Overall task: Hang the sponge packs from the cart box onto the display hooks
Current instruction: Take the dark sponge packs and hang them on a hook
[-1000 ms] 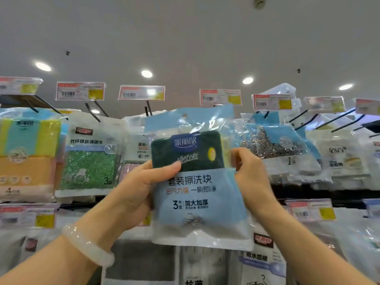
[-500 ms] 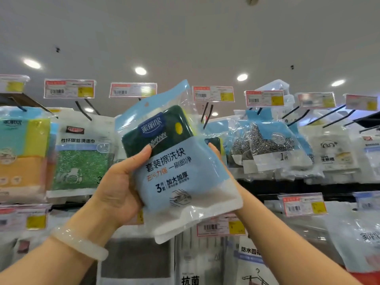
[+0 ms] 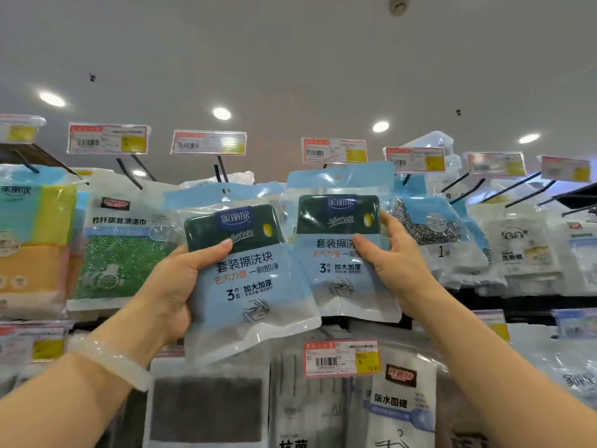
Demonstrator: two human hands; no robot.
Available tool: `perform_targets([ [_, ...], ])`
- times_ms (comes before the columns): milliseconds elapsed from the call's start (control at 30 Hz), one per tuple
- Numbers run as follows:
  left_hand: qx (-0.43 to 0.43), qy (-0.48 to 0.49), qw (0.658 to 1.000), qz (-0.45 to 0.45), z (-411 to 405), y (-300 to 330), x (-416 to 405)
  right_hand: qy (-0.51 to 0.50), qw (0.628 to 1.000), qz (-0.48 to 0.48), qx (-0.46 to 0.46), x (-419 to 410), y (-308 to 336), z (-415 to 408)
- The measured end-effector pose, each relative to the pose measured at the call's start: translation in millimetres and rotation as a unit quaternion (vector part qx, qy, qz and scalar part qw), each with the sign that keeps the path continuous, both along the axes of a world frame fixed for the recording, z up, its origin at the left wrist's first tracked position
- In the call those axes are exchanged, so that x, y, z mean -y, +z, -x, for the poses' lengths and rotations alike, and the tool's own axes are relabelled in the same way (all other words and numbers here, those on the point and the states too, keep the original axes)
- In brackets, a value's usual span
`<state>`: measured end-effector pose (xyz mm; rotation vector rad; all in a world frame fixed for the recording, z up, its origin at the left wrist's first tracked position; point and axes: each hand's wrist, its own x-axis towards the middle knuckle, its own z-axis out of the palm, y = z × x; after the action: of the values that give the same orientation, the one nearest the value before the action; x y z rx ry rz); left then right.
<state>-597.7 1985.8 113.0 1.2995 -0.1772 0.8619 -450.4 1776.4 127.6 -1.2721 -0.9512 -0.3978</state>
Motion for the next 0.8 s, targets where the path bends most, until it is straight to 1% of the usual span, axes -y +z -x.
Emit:
perform_targets([
  [67, -0.009, 0.0, 1.0, 0.001, -1.2, 2.4, 1.7, -0.014, 1.0, 0.002, 0.011, -0.1, 6.7, -0.2],
  [167, -0.014, -0.004, 1.0, -0.005, -2.1, 4.6, 2.2, -0.076, 0.996, 0.021, 0.029, -4.3, 14.5, -2.5],
  [200, -0.015, -0.005, 1.0, -0.005, -2.2, 4.8, 1.9, -0.084, 0.996, 0.024, 0.031, -6.3, 16.7, -2.9],
  [333, -0.019, -0.017, 1.0, -0.005, -1.0, 2.4, -0.9, -0.07, 0.996, 0.03, 0.035, -13.3, 27.3, -3.5],
  [433, -0.017, -0.033, 0.999, -0.002, -0.6, 1.2, -3.2, -0.05, 0.998, 0.037, 0.019, -16.9, 38.3, -4.1],
  [600, -0.014, -0.033, 0.999, -0.002, 0.4, 0.1, -7.1, -0.062, 0.997, 0.038, -0.003, -20.0, 46.2, -5.2],
  [733, -0.019, -0.034, 0.999, -0.007, 1.1, -1.1, -7.9, -0.072, 0.997, 0.017, -0.038, -19.4, 38.4, -7.8],
  [800, -0.021, -0.033, 0.999, -0.008, 0.0, -0.3, -7.3, -0.07, 0.995, 0.025, -0.06, -20.3, 36.3, -9.3],
])
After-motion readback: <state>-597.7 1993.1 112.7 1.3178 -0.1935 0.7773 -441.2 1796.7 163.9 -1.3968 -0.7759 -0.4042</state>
